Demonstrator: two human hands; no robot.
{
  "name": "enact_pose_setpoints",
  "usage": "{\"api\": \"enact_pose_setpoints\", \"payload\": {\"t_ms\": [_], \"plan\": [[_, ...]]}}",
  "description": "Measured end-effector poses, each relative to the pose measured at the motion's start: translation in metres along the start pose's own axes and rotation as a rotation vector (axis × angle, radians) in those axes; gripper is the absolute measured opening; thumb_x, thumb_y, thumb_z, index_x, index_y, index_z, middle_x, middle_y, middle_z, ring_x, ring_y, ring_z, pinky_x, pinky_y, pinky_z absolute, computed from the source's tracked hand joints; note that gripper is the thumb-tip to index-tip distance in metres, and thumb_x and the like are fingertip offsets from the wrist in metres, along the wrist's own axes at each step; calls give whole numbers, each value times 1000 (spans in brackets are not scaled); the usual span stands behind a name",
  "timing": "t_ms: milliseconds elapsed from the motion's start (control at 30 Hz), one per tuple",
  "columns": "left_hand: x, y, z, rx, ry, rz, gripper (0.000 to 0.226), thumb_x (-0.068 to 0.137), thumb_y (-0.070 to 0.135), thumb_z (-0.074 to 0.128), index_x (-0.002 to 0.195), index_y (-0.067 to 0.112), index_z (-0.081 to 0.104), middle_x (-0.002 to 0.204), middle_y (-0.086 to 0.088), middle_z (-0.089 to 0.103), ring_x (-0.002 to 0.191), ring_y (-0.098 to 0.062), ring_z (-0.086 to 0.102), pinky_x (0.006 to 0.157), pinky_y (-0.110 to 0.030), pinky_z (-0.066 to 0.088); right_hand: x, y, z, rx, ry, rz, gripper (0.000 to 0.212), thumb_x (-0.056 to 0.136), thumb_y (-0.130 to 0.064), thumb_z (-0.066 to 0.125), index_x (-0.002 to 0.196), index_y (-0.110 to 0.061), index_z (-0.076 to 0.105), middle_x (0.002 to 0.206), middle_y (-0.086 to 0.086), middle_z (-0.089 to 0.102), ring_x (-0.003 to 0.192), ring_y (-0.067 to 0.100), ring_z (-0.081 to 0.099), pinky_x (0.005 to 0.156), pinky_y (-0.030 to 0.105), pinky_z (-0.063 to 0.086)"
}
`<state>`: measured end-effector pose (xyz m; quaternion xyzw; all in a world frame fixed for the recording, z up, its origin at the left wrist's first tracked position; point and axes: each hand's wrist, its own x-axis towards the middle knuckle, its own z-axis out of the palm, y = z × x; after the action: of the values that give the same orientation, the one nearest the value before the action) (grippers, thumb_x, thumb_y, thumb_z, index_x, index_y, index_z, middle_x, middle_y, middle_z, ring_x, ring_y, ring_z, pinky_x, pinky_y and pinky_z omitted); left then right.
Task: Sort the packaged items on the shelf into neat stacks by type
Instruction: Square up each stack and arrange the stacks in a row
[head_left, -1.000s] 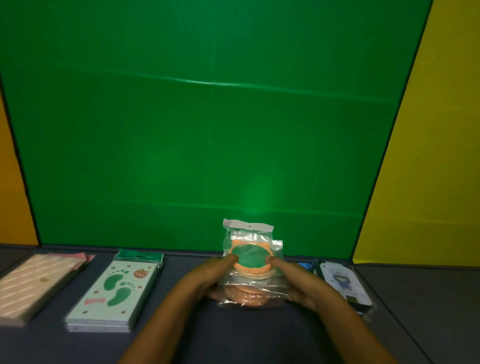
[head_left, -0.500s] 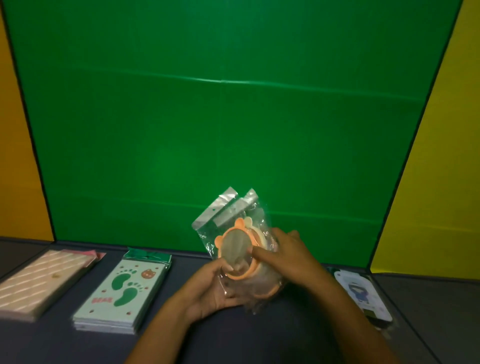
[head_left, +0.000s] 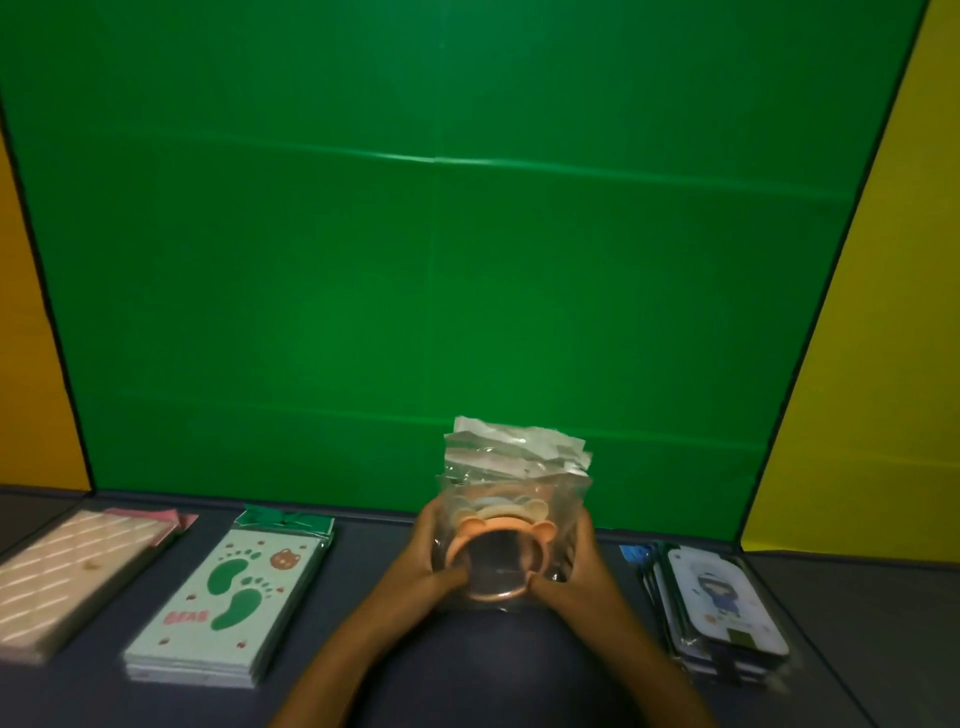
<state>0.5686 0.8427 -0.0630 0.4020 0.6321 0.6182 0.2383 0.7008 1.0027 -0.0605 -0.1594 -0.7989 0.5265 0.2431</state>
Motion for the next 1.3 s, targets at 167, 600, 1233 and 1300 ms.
{"api": "enact_pose_setpoints", "payload": {"t_ms": [167, 600, 1233, 1300], "plan": [[1, -4, 3, 81, -10, 4, 70, 74, 9, 65, 130, 36, 32, 124, 5, 59, 112, -4, 60, 88, -15, 47, 1, 13, 5, 88, 21, -15, 86, 74, 6, 70, 137, -35, 29, 133, -3, 56, 113, 3, 61, 85, 21, 53], [-5, -5, 8, 91, 41, 83, 64, 78, 8, 63, 135, 21, 38, 124, 5, 61, 116, -3, 57, 91, -12, 42, -3, 14, 13, 32, 93, -34, 86, 63, -19, 87, 132, -31, 38, 126, -12, 59, 114, -5, 57, 90, 10, 45], [1, -15, 24, 274, 209, 200, 63, 76, 42, 51, 132, 16, 44, 123, 1, 55, 114, -11, 55, 99, -33, 46, -5, 9, 31, -115, 204, -87, 42, 74, -8, 74, 107, -28, 57, 103, -12, 64, 95, -15, 58, 84, 2, 41], [3, -16, 26, 303, 236, 196, 68, 77, 48, 51, 133, 11, 42, 123, -3, 52, 115, -18, 54, 98, -37, 46, -1, 4, 35, -167, 215, -93, 37, 74, -3, 76, 85, -34, 60, 92, -13, 65, 88, -20, 57, 77, -3, 38]]}}
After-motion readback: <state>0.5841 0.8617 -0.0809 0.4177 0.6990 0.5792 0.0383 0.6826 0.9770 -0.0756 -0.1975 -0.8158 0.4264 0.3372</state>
